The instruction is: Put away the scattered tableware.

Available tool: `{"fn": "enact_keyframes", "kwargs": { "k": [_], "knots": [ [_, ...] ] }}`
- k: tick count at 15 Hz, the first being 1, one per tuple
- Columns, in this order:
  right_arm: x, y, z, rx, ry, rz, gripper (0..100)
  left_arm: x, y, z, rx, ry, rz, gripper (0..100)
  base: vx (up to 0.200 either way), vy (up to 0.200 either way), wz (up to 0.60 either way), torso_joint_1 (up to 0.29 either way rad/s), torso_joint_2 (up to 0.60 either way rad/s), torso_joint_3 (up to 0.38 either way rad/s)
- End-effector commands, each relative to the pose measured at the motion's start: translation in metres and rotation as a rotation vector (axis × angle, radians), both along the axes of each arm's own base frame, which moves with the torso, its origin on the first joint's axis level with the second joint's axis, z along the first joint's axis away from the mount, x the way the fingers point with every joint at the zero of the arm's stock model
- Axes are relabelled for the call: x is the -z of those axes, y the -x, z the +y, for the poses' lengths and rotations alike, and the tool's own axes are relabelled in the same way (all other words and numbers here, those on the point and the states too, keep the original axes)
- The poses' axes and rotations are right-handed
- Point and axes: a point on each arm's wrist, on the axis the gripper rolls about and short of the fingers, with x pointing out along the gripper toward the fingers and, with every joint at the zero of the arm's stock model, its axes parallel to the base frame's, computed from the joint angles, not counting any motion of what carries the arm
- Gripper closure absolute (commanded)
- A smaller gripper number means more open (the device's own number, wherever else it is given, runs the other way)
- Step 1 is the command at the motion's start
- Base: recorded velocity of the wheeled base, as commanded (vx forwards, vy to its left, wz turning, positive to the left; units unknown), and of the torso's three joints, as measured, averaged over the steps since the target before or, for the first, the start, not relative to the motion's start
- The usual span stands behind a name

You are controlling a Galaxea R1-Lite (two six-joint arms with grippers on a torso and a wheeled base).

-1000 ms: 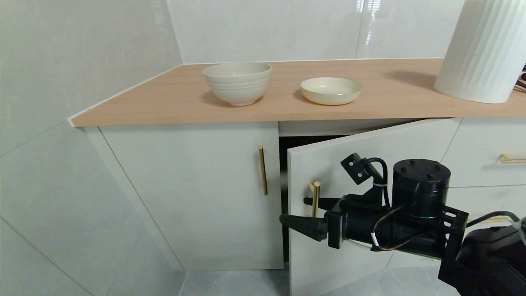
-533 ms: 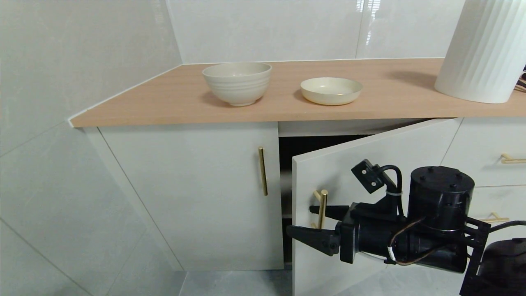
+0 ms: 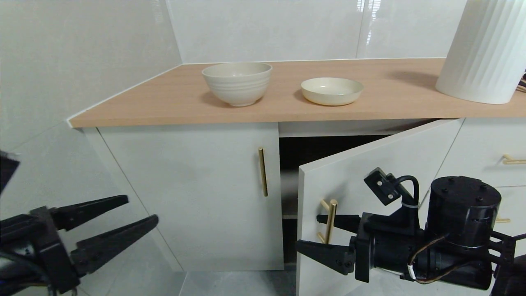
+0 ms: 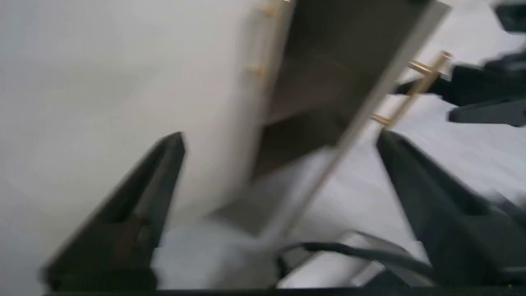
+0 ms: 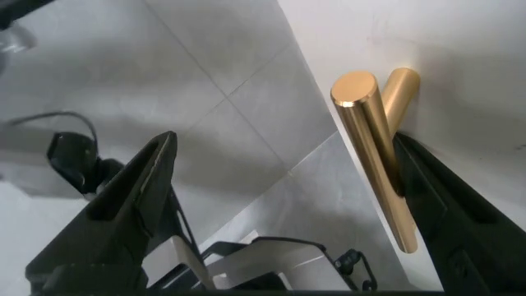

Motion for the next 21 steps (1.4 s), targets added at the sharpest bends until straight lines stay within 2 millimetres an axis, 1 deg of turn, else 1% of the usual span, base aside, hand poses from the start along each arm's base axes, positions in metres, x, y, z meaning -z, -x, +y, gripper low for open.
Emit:
{"fn": "enact_keyframes", "kwargs": {
  "k": [1,2,4,5,6,8,10,11,12,14,16,18,21],
  "knots": [
    [-0.001,0.004,-0.005,0.001,-0.001,0.001,0,0.019,-0.051,-0.037,0.134,-0.005,0.127,100,0.0,0.0,0.0,0.0,0.0,0.0],
    [0.001,0.005,-0.005,0.001,0.006,0.006,0,0.016,-0.066,-0.046,0.14,0.024,0.133,100,0.0,0.0,0.0,0.0,0.0,0.0],
    [0.003,0.005,-0.005,-0.001,0.013,0.012,0,0.011,-0.084,-0.061,0.153,0.121,0.184,100,0.0,0.0,0.0,0.0,0.0,0.0],
    [0.005,0.007,-0.003,-0.01,0.02,0.019,0,0.02,-0.096,-0.076,0.187,0.159,0.227,100,0.0,0.0,0.0,0.0,0.0,0.0],
    [0.005,0.007,-0.003,-0.01,0.02,0.019,0,0.02,-0.096,-0.076,0.187,0.159,0.227,100,0.0,0.0,0.0,0.0,0.0,0.0],
    [0.008,0.008,-0.005,-0.007,0.027,0.027,0,0.077,-0.125,-0.113,0.263,0.115,0.307,100,0.0,0.0,0.0,0.0,0.0,0.0],
    [0.007,0.009,-0.005,-0.007,0.024,0.024,0,0.103,-0.139,-0.133,0.3,0.105,0.322,100,0.0,0.0,0.0,0.0,0.0,0.0],
    [0.007,0.009,-0.005,-0.007,0.025,0.025,0,0.111,-0.147,-0.142,0.319,0.109,0.314,100,0.0,0.0,0.0,0.0,0.0,0.0],
    [0.007,0.009,-0.005,-0.007,0.024,0.024,0,0.115,-0.153,-0.152,0.336,0.11,0.311,100,0.0,0.0,0.0,0.0,0.0,0.0],
    [0.006,0.009,-0.006,-0.002,0.022,0.02,0,0.112,-0.151,-0.171,0.382,0.107,0.307,100,0.0,0.0,0.0,0.0,0.0,0.0],
    [0.003,0.009,-0.008,0.003,0.015,0.015,0,0.105,-0.148,-0.182,0.416,0.113,0.292,100,0.0,0.0,0.0,0.0,0.0,0.0],
    [0.001,0.008,-0.012,0.017,0.008,0.013,0,0.102,-0.143,-0.189,0.441,0.115,0.282,100,0.0,0.0,0.0,0.0,0.0,0.0],
    [-0.001,0.005,-0.017,0.039,0.0,0.007,0,0.098,-0.132,-0.186,0.457,0.115,0.282,100,0.0,0.0,0.0,0.0,0.0,0.0]
  ]
}}
